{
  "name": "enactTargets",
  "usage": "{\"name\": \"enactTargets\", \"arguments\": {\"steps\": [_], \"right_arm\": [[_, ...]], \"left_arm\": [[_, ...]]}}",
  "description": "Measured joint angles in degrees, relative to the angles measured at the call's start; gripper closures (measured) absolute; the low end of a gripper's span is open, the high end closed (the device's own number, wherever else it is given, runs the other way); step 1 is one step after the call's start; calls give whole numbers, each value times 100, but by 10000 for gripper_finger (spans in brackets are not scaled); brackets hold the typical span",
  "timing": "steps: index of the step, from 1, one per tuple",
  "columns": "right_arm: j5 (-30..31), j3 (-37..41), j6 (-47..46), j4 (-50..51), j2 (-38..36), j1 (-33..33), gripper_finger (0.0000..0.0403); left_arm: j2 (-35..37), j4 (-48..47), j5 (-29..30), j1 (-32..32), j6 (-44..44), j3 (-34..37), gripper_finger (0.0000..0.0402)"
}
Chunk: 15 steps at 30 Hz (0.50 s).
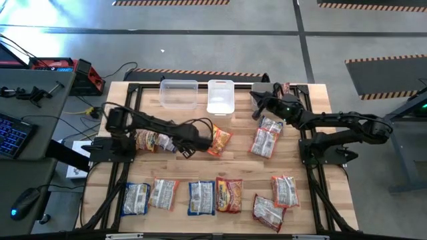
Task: Sort Maruchan noodles
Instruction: Put the blue noodle pack into the white bin
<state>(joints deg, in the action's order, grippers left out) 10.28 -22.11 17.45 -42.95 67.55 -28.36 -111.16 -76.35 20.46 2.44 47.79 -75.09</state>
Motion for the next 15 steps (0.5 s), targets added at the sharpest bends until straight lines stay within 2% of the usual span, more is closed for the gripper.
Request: {"name": "enactTargets", "arguments": {"steps": [8,15], "right_arm": [[-4,0,-44,-152,0,-156,403],[-280,0,-307,-202,0,-296,403]], "left_arm": [[-750,-171,-678,-15,14,-340,176],[-897,-268,-490,-119,19,-338,176]]}}
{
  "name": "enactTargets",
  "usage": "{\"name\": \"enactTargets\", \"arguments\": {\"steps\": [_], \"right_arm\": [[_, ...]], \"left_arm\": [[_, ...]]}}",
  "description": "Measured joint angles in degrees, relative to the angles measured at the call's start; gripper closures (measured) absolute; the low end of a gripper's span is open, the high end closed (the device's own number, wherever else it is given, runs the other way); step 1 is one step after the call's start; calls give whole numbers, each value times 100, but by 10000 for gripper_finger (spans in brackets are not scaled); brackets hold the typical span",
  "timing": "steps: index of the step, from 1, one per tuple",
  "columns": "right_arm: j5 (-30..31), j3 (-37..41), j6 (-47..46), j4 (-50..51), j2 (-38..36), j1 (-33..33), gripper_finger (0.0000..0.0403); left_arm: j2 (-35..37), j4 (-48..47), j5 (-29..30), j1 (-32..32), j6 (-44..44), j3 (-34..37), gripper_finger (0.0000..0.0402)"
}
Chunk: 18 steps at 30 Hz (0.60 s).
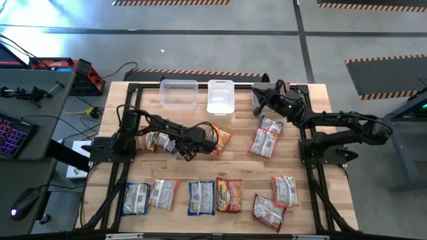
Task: Sort Maruchan noodles
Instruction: Put the blue noodle pack into the white bin
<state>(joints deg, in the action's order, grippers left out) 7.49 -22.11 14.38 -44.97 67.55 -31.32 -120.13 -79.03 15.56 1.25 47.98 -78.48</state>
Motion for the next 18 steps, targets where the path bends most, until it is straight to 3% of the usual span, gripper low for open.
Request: {"name": "enactTargets", "arguments": {"steps": [5,8,18], "right_arm": [[-46,0,-40,-1,0,-21,403],[-46,0,-41,0,0,-21,403],[-45,0,-42,0,0,-20,403]], "left_arm": [[6,-58,137,-145,-85,0,181],[6,-47,-7,-228,-332,0,205],[6,95,-486,-327,-1292,0,379]]}}
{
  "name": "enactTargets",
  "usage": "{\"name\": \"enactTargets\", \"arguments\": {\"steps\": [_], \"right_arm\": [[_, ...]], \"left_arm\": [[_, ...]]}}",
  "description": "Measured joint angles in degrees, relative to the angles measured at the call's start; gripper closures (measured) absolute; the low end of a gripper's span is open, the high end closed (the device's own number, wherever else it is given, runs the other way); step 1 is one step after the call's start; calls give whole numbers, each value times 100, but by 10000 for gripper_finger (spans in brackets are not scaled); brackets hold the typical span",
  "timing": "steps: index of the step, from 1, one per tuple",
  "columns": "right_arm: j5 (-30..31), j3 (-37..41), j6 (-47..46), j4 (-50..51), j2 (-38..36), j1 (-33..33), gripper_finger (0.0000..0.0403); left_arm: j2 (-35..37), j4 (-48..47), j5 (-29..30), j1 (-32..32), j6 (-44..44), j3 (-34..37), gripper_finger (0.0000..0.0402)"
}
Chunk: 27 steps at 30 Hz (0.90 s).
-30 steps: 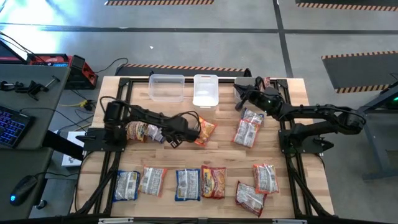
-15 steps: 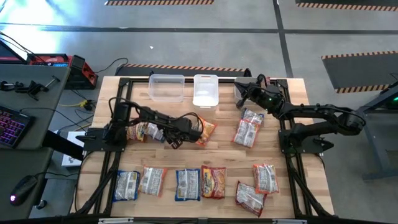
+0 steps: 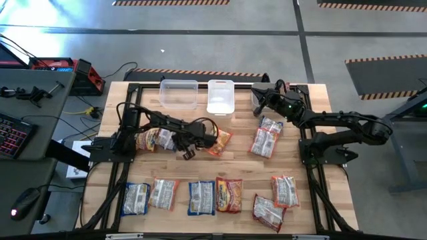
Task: Sort Maruchan noodles
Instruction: Put the blue noodle pack into the white bin
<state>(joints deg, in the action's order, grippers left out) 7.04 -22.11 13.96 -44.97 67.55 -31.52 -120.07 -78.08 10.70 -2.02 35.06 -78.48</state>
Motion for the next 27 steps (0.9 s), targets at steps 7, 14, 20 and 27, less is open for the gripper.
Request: {"name": "enactTargets", "arguments": {"steps": [7,14,20,27], "right_arm": [[1,0,-1,-77,0,1,403],[1,0,-105,-125,0,4,403],[1,0,-107,-140,0,4,403],[1,0,-105,-140,0,4,403]], "left_arm": [[558,-181,30,-40,-87,4,400],[1783,126,62,-297,457,2,401],[2719,483,470,-475,676,0,401],[3160,644,650,-475,974,88,401]]}}
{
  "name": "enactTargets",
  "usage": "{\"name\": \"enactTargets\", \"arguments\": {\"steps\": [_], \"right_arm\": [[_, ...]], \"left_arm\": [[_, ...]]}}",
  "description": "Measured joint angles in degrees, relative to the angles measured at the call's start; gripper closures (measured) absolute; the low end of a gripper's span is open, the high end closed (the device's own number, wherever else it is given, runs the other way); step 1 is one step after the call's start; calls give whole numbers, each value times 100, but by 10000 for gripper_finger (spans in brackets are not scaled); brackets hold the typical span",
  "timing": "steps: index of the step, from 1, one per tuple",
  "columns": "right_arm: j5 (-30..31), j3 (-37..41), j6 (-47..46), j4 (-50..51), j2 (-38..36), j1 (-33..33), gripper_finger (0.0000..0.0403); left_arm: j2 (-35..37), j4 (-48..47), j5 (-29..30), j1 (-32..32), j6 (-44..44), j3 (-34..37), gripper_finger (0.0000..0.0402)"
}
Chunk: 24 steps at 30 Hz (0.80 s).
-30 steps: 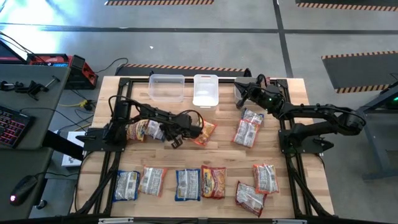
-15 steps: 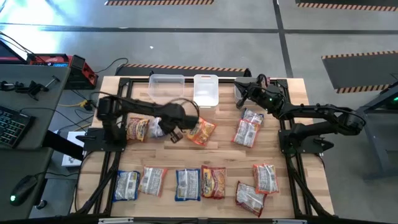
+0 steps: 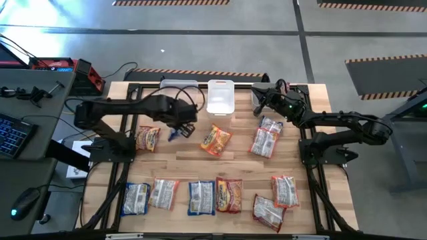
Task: Sort Maruchan noodles
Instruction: Put the blue noodle pack into the white bin
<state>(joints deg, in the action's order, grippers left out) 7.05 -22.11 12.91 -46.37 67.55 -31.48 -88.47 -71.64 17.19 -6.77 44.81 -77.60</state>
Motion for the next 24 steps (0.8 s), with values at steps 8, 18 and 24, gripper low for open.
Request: {"name": "enactTargets", "arguments": {"steps": [8,18,24], "right_arm": [[0,0,0,15,0,0,403],[-141,0,-110,-120,0,0,403],[-176,0,-146,-152,0,2,403]], "left_arm": [[-28,954,-311,281,292,1017,401],[-30,1882,-772,508,614,1210,357],[-386,2851,-619,781,180,1187,278]]}}
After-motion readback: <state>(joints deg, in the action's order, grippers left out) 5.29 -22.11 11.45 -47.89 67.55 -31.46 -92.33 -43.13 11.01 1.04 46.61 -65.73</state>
